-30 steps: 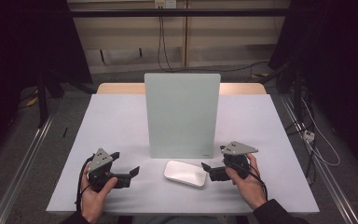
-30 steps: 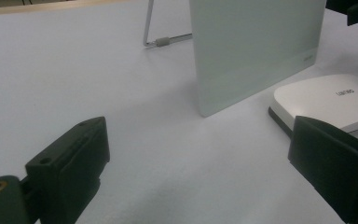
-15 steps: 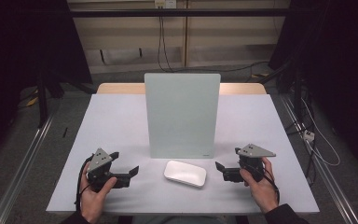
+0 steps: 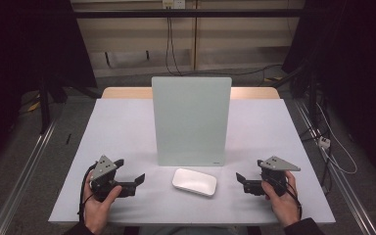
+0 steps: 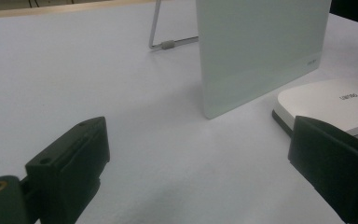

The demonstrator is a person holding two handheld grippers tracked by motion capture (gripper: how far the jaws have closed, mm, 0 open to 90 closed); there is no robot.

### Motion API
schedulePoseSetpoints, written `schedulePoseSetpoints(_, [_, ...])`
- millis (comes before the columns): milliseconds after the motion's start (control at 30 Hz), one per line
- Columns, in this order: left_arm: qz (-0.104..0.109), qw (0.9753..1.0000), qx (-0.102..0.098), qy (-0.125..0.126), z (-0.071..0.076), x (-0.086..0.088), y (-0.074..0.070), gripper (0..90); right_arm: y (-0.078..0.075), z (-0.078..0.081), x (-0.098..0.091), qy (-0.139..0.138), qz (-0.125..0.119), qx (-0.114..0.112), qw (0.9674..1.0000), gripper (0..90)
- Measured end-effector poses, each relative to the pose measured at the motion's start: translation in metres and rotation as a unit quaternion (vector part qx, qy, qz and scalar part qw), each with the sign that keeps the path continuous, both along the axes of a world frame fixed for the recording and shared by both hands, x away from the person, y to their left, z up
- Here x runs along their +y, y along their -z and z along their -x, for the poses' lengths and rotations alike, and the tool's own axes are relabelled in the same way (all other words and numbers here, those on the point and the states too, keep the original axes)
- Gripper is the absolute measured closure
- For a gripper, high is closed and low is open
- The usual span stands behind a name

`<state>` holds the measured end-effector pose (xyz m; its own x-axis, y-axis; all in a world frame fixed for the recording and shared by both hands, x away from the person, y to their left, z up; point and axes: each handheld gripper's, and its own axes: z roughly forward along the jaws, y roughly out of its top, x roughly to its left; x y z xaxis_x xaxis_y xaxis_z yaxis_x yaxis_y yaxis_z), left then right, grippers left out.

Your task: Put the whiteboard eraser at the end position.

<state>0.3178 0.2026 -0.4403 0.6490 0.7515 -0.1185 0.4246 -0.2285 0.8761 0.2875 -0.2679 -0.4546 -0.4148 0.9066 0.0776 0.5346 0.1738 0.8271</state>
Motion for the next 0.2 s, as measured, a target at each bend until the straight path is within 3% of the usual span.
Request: schedulePoseSetpoints(200, [-0.002,1.0000,0.002,-0.001,-0.0004,-0.0002,0.0001,5.3,0.0007,-0.0008,-0.0004,0.004,0.002,-0.002,1.0000,8.0])
